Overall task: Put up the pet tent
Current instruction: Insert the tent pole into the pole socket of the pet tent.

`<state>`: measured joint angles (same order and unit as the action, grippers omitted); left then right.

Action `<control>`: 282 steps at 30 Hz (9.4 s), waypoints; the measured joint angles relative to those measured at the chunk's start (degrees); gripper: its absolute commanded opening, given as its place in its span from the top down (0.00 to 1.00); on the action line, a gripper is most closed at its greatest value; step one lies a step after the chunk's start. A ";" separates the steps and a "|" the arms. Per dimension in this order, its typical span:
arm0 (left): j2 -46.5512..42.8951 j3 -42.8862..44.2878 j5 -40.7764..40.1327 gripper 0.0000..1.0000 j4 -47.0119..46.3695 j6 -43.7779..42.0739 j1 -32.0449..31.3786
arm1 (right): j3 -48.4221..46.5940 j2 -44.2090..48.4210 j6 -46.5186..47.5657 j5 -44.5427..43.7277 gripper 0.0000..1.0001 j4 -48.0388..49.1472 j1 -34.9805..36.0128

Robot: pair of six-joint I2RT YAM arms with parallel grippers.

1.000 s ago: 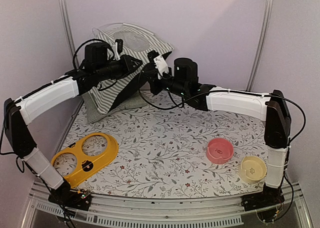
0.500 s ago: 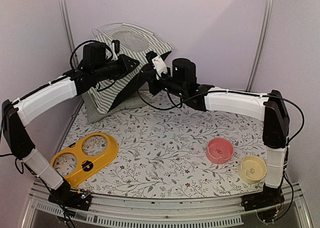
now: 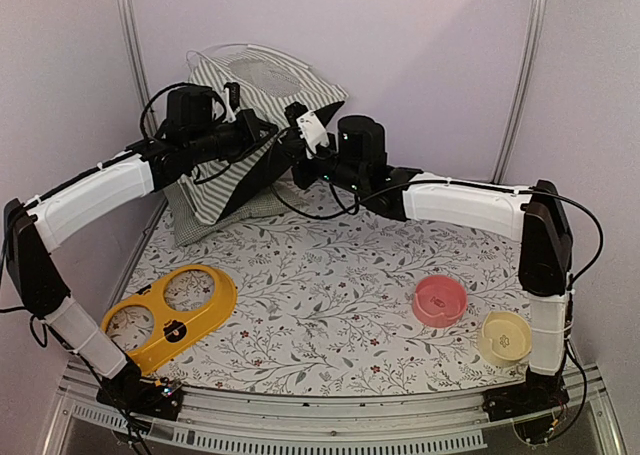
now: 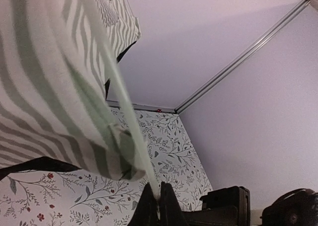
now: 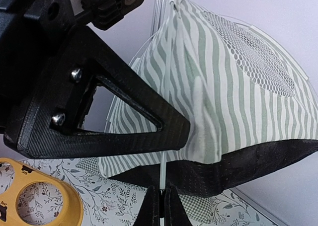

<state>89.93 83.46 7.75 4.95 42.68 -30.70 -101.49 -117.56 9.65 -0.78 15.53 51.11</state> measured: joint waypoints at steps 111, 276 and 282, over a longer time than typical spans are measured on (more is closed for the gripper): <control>-11.08 -12.74 -1.55 1.00 -9.66 2.27 0.98 | 17.62 -8.35 24.79 -2.01 1.00 52.68 3.98; -3.65 -18.38 -13.40 1.00 -31.69 -4.42 -1.64 | 14.71 -11.41 31.58 -6.60 1.00 47.41 4.70; -3.65 -18.80 -13.42 1.00 -31.76 -4.26 -1.49 | 14.64 -11.39 31.69 -6.62 1.00 46.90 4.68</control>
<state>86.28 64.66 -5.67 -26.81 38.41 -32.18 -86.85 -128.95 41.34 -7.40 62.43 55.79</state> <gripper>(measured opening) 0.009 0.055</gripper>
